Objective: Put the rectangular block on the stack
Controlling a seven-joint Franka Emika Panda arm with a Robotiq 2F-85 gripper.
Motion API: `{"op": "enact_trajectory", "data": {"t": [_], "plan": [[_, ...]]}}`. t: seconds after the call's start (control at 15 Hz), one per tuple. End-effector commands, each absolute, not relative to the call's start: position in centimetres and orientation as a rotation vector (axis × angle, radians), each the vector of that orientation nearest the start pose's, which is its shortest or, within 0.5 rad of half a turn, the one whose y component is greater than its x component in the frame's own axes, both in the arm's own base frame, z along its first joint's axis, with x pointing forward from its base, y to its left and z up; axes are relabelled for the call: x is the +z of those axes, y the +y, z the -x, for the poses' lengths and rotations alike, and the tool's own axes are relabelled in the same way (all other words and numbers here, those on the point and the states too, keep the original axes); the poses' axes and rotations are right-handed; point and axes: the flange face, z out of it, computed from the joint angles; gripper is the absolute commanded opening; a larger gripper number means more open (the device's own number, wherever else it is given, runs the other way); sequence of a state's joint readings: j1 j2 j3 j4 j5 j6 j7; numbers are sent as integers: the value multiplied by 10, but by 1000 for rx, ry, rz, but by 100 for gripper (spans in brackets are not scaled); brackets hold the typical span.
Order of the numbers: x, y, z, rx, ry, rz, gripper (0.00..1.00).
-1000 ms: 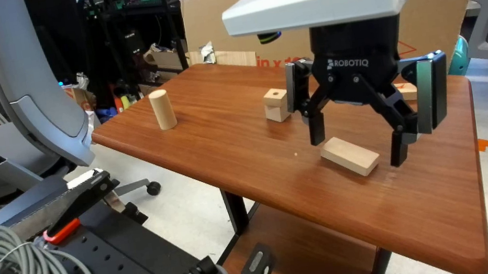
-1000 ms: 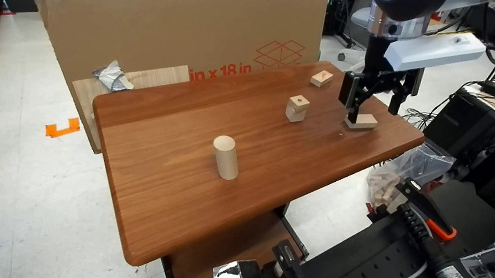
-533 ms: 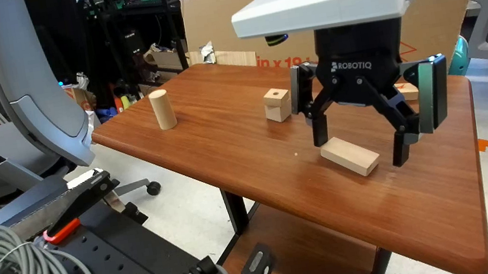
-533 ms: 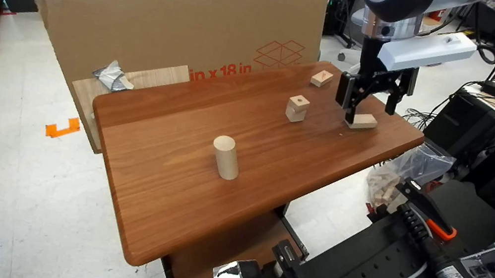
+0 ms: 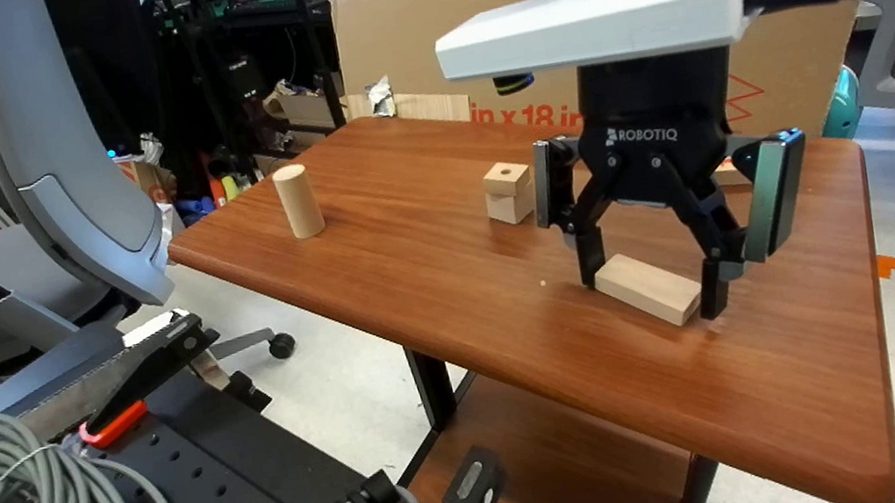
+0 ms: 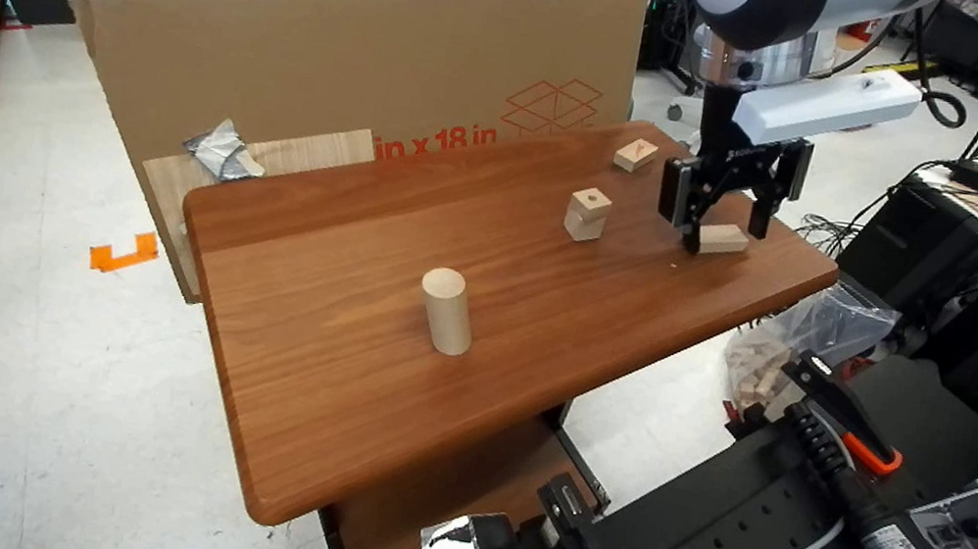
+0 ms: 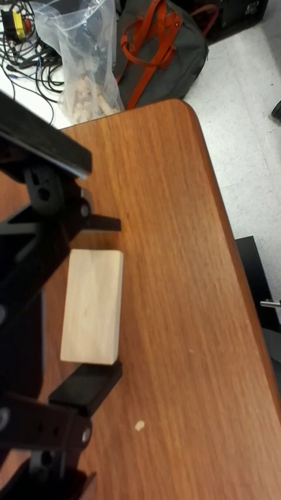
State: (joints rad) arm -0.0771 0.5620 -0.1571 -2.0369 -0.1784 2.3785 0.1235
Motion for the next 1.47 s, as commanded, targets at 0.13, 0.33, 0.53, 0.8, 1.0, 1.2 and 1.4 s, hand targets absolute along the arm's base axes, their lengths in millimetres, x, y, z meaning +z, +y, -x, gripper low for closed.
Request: {"op": "enact_trajectory", "data": {"t": [0.13,0.33,0.53,0.8,1.0,1.2,1.4], "plan": [[152,-135,-565,460,237,3287,44],[159,-137,-564,461,224,3271,42],[183,-131,-560,390,203,3269,42],[244,-107,-556,220,123,3250,42],[284,-87,-562,124,75,3239,42],[297,-69,-570,87,49,3238,42],[293,-53,-574,96,4,3235,42]]}}
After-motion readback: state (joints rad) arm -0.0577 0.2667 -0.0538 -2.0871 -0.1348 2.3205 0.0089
